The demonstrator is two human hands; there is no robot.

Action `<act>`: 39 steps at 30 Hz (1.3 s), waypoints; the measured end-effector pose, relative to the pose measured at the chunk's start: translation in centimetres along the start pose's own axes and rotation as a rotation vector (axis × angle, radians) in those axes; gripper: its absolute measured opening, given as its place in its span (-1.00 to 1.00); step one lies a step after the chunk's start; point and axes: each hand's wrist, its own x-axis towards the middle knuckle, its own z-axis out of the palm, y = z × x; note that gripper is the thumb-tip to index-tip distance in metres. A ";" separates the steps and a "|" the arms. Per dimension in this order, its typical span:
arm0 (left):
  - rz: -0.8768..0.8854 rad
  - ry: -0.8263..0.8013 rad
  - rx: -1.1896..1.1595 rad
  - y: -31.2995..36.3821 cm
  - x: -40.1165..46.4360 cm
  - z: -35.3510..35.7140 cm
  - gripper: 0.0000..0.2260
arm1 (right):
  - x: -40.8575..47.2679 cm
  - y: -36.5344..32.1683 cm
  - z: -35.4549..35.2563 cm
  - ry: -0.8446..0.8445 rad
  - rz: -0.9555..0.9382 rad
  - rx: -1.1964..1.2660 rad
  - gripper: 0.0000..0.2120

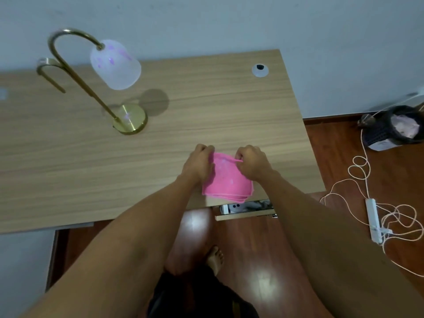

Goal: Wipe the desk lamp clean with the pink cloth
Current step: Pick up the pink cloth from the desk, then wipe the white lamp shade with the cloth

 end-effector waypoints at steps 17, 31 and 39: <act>-0.123 0.013 -0.663 1.3 -2.6 -13.1 -0.87 | -0.9 -8.8 -8.0 -0.297 -0.119 0.362 -0.74; 0.065 0.615 -0.481 -3.4 -3.8 -27.7 -0.87 | 1.0 -22.9 -12.4 0.009 0.000 0.788 -0.99; 0.163 0.872 -0.094 -10.3 -2.9 -33.6 -0.76 | 3.7 -27.4 -10.8 0.388 0.071 1.003 -0.90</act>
